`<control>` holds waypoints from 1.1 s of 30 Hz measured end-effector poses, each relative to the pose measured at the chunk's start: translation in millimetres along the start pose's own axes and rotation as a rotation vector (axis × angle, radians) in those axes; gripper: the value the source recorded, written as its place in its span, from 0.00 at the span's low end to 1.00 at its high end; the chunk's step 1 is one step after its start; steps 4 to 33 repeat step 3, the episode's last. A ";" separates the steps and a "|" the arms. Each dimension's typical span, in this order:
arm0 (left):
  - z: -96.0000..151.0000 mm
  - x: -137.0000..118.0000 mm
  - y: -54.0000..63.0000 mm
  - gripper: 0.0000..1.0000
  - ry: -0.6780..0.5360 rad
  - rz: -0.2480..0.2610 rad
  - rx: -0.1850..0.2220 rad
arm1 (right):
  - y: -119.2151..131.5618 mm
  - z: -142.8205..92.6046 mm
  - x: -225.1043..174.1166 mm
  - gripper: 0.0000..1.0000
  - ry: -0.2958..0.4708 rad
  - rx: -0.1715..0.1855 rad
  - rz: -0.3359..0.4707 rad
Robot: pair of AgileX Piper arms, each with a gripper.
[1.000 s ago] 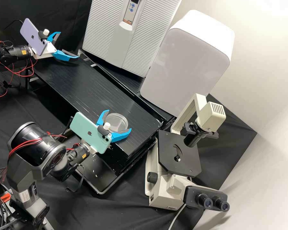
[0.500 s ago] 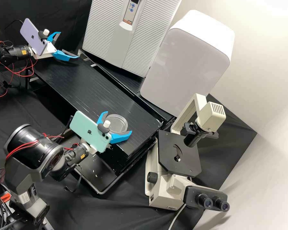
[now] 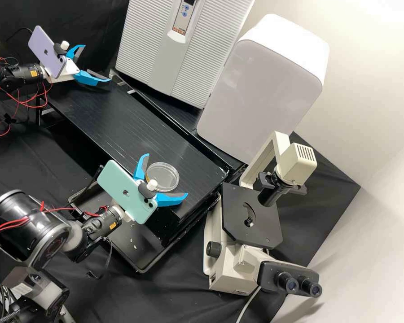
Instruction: Place the petri dish on the bench
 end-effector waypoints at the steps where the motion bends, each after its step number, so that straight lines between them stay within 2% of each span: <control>1: 0.0 0.0 0.0 1.00 0.000 0.000 0.000 | 0.0 -0.5 -0.1 1.00 0.004 -0.002 -0.002; 33: 0.0 0.0 0.0 1.00 0.000 0.000 0.000 | -0.3 -0.7 -0.1 1.00 0.007 -0.001 -0.005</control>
